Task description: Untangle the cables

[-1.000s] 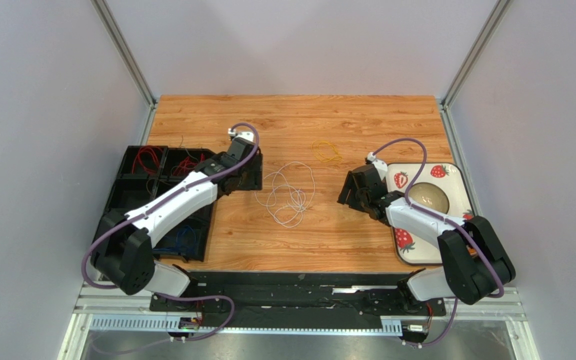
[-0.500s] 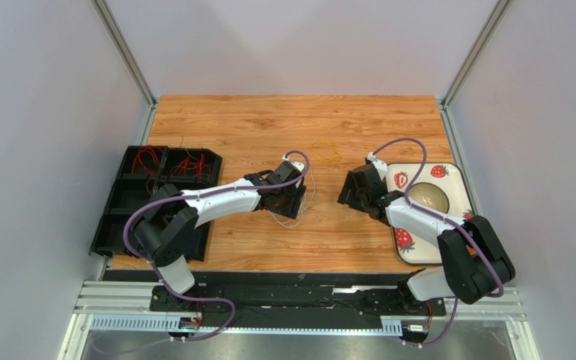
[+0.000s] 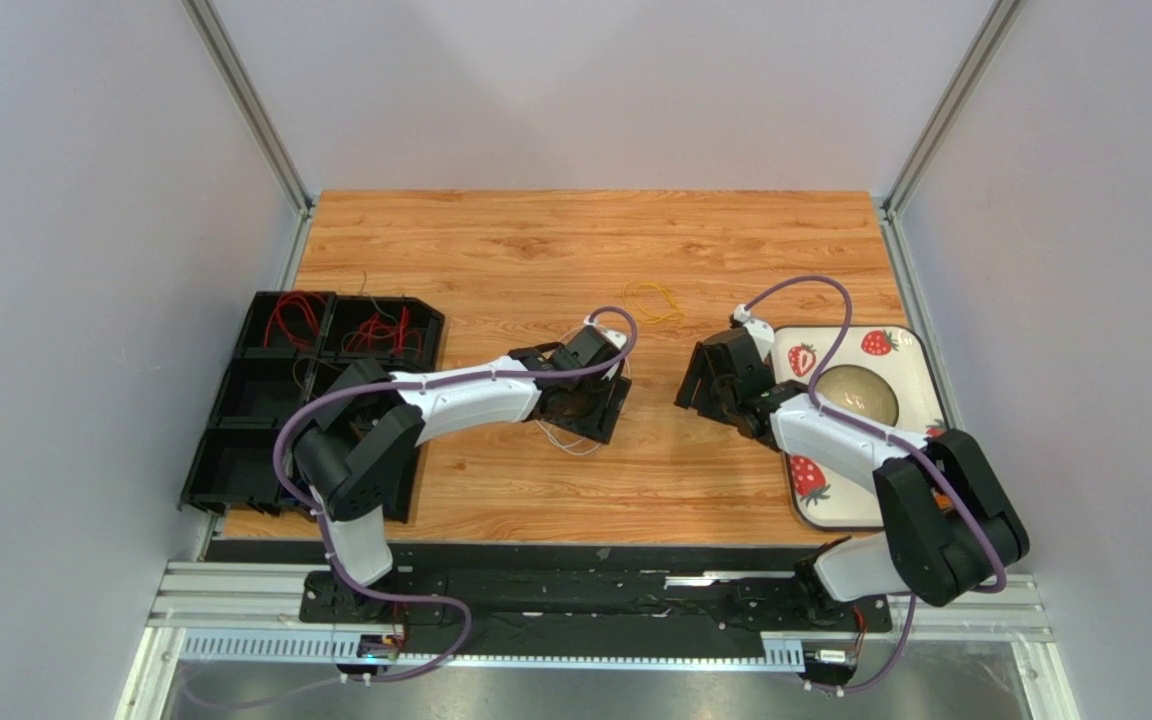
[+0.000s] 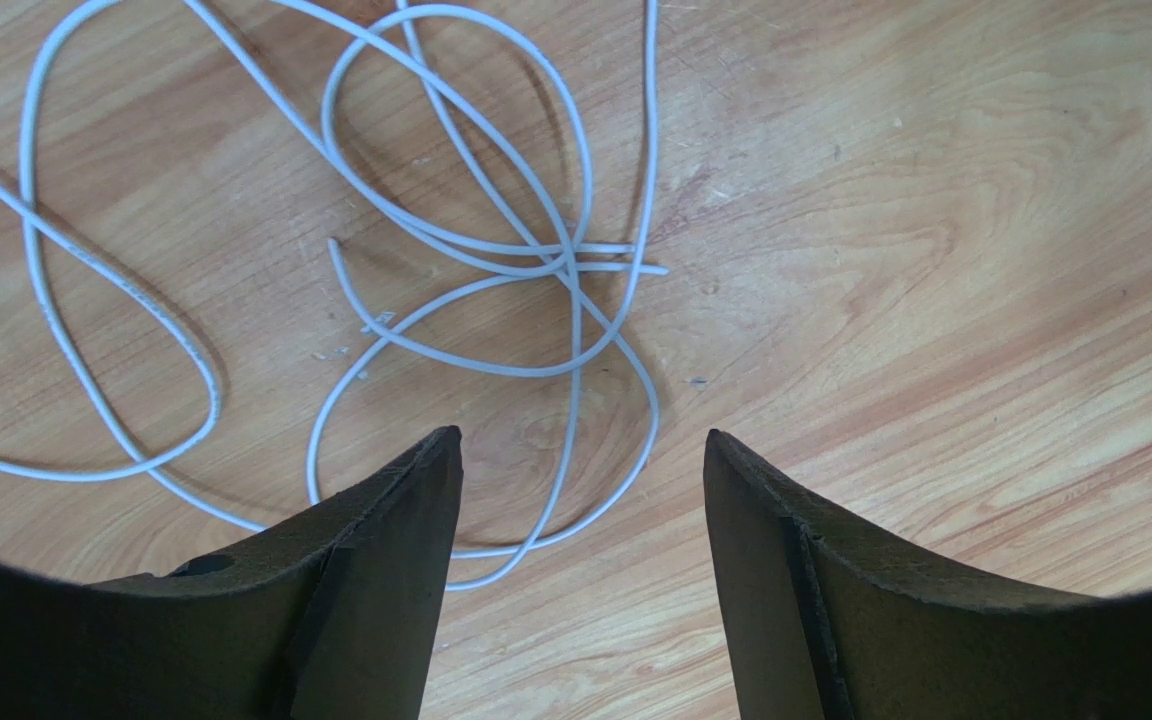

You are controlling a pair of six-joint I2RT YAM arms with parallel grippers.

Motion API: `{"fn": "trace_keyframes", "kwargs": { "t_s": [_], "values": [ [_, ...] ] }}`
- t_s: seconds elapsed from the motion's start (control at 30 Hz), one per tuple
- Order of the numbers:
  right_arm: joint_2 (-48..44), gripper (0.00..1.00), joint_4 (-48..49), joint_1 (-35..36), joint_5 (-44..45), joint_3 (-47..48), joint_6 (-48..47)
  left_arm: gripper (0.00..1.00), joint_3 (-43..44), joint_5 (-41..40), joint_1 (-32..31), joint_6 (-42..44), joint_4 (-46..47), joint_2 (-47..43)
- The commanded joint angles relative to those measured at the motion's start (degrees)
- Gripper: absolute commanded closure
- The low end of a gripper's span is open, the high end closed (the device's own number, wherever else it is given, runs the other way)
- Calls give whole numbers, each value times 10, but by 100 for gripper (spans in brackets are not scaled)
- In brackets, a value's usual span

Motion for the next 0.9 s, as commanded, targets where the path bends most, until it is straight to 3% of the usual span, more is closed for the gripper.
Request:
{"fn": "trace_keyframes", "kwargs": {
  "t_s": [0.0, 0.37, 0.5, 0.57, 0.67, 0.87],
  "values": [
    [4, 35, 8, -2, 1, 21, -7, 32, 23, -4, -20, 0, 16, 9],
    [7, 35, 8, -2, 0, 23, -8, 55, 56, -85, -48, -39, -53, 39],
    [6, 35, 6, -2, 0, 23, -9, 75, 70, -114, -55, -51, -77, 54],
    [6, 35, 5, -2, 0, 23, -8, 80, 79, -114, -56, -50, -87, 61],
    [6, 35, 6, -3, 0, 23, -8, 99, 89, -118, -57, -51, -96, 69],
    [6, 35, 7, -2, 0, 23, -8, 100, 158, -125, -57, -24, -180, 32]
  ]
}}
